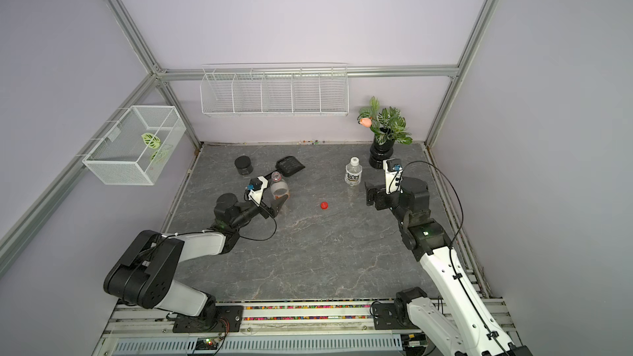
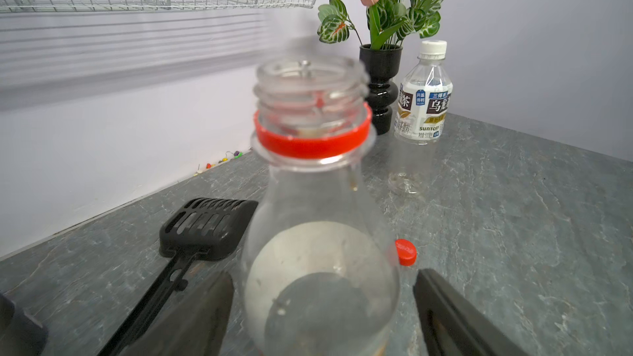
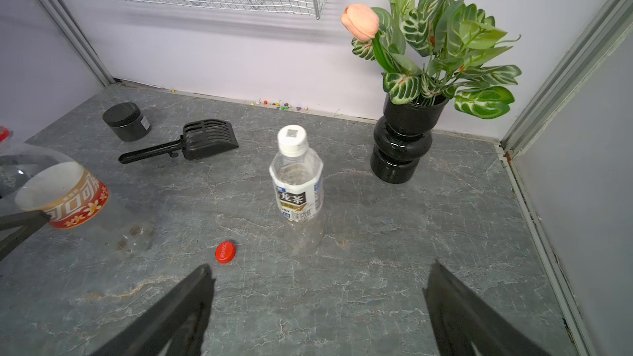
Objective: Screw on the bottle caps
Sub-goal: Pick up the plastic bottle at the center of the board.
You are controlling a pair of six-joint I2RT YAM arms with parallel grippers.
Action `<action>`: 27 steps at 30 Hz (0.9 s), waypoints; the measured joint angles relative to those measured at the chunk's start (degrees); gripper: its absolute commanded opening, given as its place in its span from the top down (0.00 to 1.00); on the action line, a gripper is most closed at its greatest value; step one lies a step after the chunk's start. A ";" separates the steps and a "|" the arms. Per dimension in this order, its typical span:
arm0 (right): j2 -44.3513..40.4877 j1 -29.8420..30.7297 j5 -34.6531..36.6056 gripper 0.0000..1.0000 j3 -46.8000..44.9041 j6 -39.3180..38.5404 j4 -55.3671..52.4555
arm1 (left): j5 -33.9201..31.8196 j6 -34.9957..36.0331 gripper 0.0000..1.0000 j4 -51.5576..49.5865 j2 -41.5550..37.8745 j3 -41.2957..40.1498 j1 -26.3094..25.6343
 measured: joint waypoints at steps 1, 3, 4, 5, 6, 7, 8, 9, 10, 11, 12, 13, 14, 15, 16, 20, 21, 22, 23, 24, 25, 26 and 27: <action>-0.31 0.00 -0.20 0.02 0.00 -0.13 -0.35 | 0.33 0.00 0.16 1.03 0.92 0.09 0.13; -0.90 0.00 -0.50 0.02 0.00 -0.13 -0.90 | 1.31 -0.02 0.17 2.71 2.82 0.76 0.33; -1.07 0.00 -0.66 0.02 0.00 -0.13 -0.96 | 1.73 -0.15 0.19 3.54 3.65 1.31 0.37; -1.27 0.00 -0.92 0.02 0.00 -0.13 -0.96 | 2.34 -0.35 0.20 4.57 4.57 1.92 0.37; -1.40 0.00 -1.22 0.02 -0.02 -0.13 -0.96 | 2.89 -0.46 0.21 5.66 5.38 2.51 0.37; -1.46 0.00 -1.51 0.02 -0.02 -0.13 -0.94 | 3.39 -0.48 0.23 6.67 6.03 2.93 0.37; -1.49 0.00 -1.75 0.02 -0.02 -0.13 -0.90 | 3.87 -0.48 0.25 7.89 6.67 3.23 0.37; -1.49 0.00 -1.95 0.02 -0.02 -0.15 -0.90 | 4.31 -0.55 0.29 9.27 7.37 3.50 0.37; -1.46 0.00 -2.16 0.02 -0.04 -0.15 -0.92 | 4.61 -0.63 0.33 10.21 7.89 3.58 0.37; -1.44 0.00 -2.40 0.02 -0.04 -0.15 -0.90 | 5.11 -0.92 0.36 11.50 8.59 3.61 0.37; -1.42 0.00 -2.80 0.02 -0.04 -0.15 -0.90 | 5.70 -1.27 0.41 12.55 9.16 3.61 0.37; -1.40 0.00 -3.06 0.02 -0.04 -0.13 -0.90 | 6.32 -1.42 0.44 13.14 9.44 3.61 0.37; -1.38 0.00 -3.37 0.02 -0.04 -0.15 -0.87 | 7.48 -1.64 0.46 13.68 9.73 3.61 0.46; -1.31 0.00 -3.65 0.02 -0.04 -0.15 -0.87 | 8.96 -1.84 0.47 14.19 9.92 3.61 0.48; -1.25 0.00 -3.89 0.02 -0.04 -0.15 -0.85 | 9.99 -2.05 0.47 14.36 9.94 3.61 0.48; -0.74 0.00 -6.58 0.02 -0.04 -0.83 -0.70 | 12.76 -3.02 0.46 15.67 9.84 3.58 -0.46; -0.55 0.00 -7.58 0.02 -0.07 -1.11 -0.68 | 13.11 -2.99 0.46 15.41 9.60 3.56 -1.11; -0.31 0.02 -8.28 0.02 -0.07 -1.38 -0.70 | 13.38 -2.89 0.46 14.86 9.20 3.50 -1.92; 0.00 0.11 -9.07 0.02 -0.07 -1.62 -0.70 | 13.57 -2.78 0.45 13.75 8.57 3.48 -2.97; 0.37 0.24 -9.68 0.02 -0.07 -1.88 -0.70 | 13.79 -2.51 0.45 12.61 7.80 3.45 -4.28; 0.68 0.57 -9.97 0.02 -0.07 -2.10 -0.70 | 14.05 -2.36 0.45 11.82 7.21 3.39 -5.46; 1.07 1.20 -10.38 0.02 -0.07 -2.45 -0.70 | 14.23 -2.14 0.45 10.97 6.49 3.26 -7.10; 1.40 2.12 -10.51 0.02 -0.07 -2.82 -0.70 | 14.38 -2.10 0.45 10.43 5.90 3.02 -8.70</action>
